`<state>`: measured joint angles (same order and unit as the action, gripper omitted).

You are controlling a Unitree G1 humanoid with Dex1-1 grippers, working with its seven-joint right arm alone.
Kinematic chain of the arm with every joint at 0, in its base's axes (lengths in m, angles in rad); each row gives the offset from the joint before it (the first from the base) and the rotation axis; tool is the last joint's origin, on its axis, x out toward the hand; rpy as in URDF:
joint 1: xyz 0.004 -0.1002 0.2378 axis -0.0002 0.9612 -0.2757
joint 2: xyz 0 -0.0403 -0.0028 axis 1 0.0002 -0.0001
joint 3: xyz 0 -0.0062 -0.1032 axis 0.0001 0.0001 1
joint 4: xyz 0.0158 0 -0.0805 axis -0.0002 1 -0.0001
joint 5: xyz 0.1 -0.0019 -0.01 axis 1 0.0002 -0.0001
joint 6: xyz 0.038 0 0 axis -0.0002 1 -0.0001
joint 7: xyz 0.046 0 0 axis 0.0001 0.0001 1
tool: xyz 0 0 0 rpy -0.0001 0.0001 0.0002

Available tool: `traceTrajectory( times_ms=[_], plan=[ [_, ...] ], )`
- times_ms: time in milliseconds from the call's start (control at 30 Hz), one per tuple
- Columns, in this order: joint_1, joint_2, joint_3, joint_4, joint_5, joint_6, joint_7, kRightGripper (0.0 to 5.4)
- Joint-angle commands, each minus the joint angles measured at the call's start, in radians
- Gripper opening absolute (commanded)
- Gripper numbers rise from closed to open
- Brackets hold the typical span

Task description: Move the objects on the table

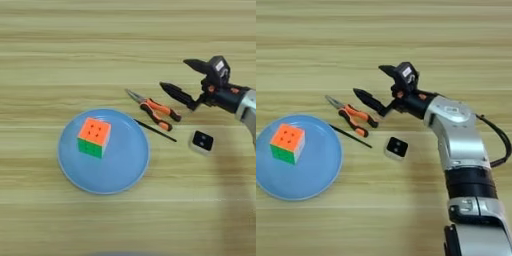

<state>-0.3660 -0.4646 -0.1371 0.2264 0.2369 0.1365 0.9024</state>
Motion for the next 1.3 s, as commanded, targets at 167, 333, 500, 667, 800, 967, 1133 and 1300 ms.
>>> traceTrajectory(
  times_ms=[167, 333, 500, 667, 800, 967, 1133, 1300],
  plan=[
    [0.056, -0.069, -0.077, -0.138, 0.064, -0.058, 0.016, 5.39],
    [0.115, -0.072, -0.101, -0.102, 0.083, -0.144, 0.072, 5.39],
    [0.132, -0.104, -0.102, 0.023, 0.083, -0.207, 0.156, 5.39],
    [0.124, -0.121, -0.095, 0.143, 0.071, -0.273, 0.219, 5.39],
    [0.115, -0.132, -0.087, 0.228, 0.052, -0.327, 0.243, 5.39],
    [0.102, -0.142, -0.07, 0.322, 0.021, -0.398, 0.258, 5.39],
    [0.101, -0.153, -0.046, 0.403, -0.026, -0.494, 0.275, 5.39],
    [0.078, -0.156, -0.033, 0.484, -0.059, -0.553, 0.263, 5.39]
  ],
)
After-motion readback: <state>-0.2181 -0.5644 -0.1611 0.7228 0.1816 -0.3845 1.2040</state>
